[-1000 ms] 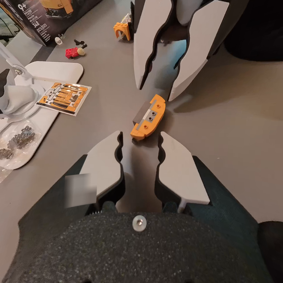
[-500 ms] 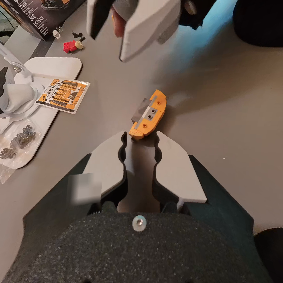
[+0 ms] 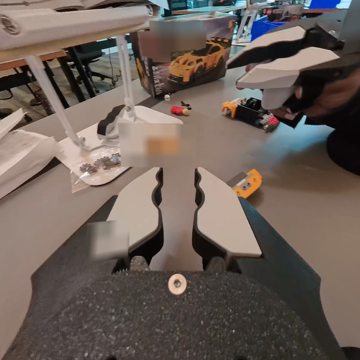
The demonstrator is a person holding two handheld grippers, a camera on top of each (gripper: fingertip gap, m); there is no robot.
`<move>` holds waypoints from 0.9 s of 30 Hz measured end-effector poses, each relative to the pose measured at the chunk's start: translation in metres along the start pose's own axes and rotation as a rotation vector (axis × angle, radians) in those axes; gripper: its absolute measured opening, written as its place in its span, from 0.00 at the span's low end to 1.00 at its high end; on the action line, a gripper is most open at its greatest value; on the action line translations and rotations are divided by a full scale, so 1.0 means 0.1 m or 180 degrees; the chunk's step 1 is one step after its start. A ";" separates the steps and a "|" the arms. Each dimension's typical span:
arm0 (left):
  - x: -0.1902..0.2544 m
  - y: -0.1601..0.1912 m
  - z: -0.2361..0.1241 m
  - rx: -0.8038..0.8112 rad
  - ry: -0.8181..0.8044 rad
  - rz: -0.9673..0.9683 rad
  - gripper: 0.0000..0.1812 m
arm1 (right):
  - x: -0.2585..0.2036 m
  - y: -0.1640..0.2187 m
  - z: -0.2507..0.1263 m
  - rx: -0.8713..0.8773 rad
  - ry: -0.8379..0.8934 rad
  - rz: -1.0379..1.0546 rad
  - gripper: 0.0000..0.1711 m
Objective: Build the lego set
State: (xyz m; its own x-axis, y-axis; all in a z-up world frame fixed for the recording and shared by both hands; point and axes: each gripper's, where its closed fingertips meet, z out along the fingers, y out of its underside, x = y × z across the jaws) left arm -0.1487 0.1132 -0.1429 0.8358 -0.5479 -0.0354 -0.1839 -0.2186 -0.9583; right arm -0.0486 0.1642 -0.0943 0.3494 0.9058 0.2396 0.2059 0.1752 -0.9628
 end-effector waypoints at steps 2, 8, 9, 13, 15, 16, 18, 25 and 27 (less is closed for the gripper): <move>-0.05 -0.01 -0.01 0.0027 -0.0070 -0.0039 0.16 | -0.01 0.00 0.00 -0.0008 -0.0009 -0.0014 0.17; -0.09 0.03 -0.01 -0.0038 -0.0167 0.0042 0.15 | -0.35 0.16 0.01 -0.0318 -0.0629 -0.0180 0.16; -0.09 0.03 -0.01 -0.0045 -0.0177 0.0057 0.15 | -0.46 0.24 0.00 -0.0481 -0.0794 -0.0293 0.17; -0.08 0.06 0.01 -0.0089 -0.0168 0.0080 0.14 | -0.90 0.63 -0.03 -0.1144 -0.1359 -0.0750 0.23; -0.07 0.09 0.02 -0.0123 -0.0152 0.0080 0.14 | -1.00 0.76 -0.03 -0.1335 -0.1436 -0.0853 0.25; -0.07 0.10 0.03 -0.0136 -0.0144 0.0085 0.14 | -1.03 0.80 -0.02 -0.1384 -0.1460 -0.0870 0.27; -0.05 0.12 0.04 -0.0167 -0.0121 0.0089 0.14 | -1.03 0.84 0.01 -0.1439 -0.1422 -0.0878 0.25; -0.03 0.13 0.05 -0.0200 -0.0099 0.0123 0.13 | -1.06 0.82 -0.01 -0.1458 -0.1684 -0.0220 0.17; -0.03 0.13 0.05 -0.0193 -0.0092 0.0112 0.13 | -1.09 0.70 -0.07 -0.1314 -0.1922 0.0188 0.17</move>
State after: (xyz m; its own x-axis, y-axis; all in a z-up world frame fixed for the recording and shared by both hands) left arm -0.1512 0.1164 -0.1567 0.8427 -0.5328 -0.0778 -0.2437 -0.2485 -0.9375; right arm -0.0662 0.0753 -0.1869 -0.1693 0.9849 -0.0367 0.5716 0.0678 -0.8177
